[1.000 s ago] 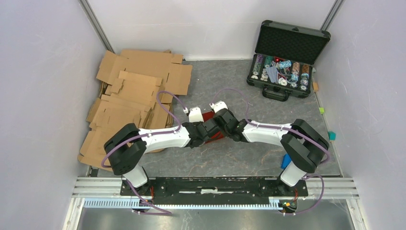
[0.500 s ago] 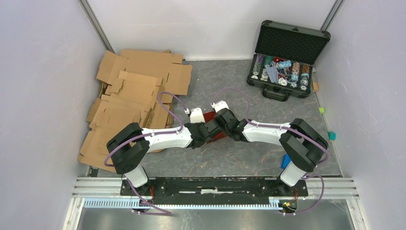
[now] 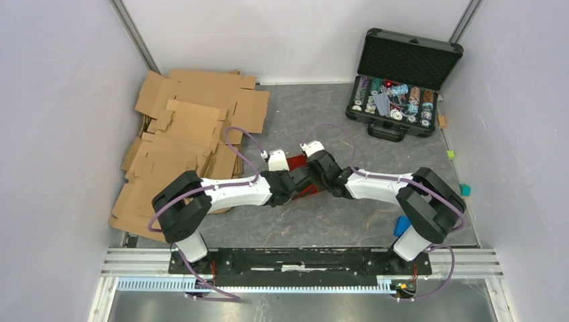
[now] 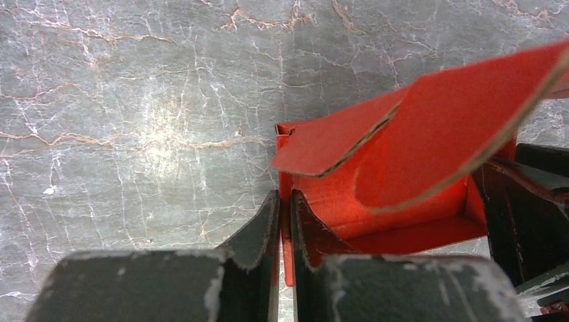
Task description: Fold the paper box
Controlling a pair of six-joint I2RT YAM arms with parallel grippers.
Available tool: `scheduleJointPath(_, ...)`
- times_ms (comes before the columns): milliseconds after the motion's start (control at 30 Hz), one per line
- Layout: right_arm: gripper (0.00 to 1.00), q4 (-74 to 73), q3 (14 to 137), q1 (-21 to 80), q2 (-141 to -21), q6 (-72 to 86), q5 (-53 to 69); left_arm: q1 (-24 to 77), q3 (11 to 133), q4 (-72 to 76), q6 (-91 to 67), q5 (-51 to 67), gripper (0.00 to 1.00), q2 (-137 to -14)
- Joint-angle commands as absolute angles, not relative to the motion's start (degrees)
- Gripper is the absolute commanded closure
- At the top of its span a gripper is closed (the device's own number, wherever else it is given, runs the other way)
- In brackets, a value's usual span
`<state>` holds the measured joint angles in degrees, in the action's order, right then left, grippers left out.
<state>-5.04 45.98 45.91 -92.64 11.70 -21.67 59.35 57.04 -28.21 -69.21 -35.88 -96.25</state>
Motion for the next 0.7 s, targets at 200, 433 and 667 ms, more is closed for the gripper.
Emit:
scheduleJointPath(200, 0.64, 0.7, 42.1, 40.6, -89.9, 12.4, -12.8, 59.6, 58.2, -31.1, -68.3, -38.1, 0.98, -96.9)
scheduleJointPath(433, 0.62, 0.5, 43.6, 40.6, -91.6, 12.9, -14.0, 59.6, 58.3, -31.0, -68.2, -38.0, 0.98, -97.2)
scheduleJointPath(667, 0.57, 1.9, 43.1, 40.6, -91.3, 13.7, -14.8, 59.7, 58.3, -31.2, -68.2, -38.0, 0.98, -97.2)
